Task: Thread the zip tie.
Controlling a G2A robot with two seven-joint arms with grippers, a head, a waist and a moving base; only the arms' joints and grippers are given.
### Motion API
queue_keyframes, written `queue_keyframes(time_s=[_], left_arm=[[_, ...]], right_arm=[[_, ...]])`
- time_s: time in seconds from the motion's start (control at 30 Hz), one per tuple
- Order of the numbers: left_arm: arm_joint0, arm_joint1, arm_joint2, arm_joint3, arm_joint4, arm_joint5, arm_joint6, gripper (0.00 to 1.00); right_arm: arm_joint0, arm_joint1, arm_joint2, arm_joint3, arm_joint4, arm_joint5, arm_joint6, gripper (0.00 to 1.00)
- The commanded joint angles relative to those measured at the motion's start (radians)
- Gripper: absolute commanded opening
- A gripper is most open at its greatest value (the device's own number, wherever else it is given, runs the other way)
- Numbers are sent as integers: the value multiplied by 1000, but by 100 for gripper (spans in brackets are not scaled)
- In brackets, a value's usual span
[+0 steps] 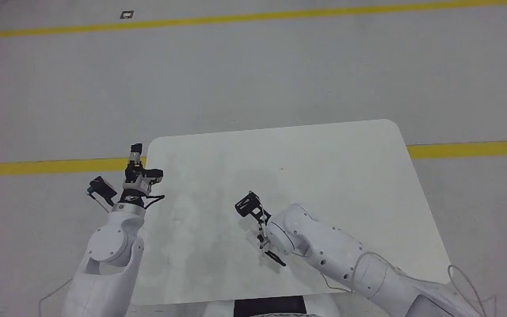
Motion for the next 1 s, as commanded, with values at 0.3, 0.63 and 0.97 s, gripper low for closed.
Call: queue_keyframes(time_s=[0.3,0.63,0.97], left_arm=[[0,0,0,0,0,0,0,100],[0,0,0,0,0,0,0,100],[0,0,0,0,0,0,0,100]], right_arm=[[0,-18,-3,26,-7,-19,5,9],[3,-34,-6,57,-22,-25,10,20],[7,-49,-9,70,-45,-26,27,23]])
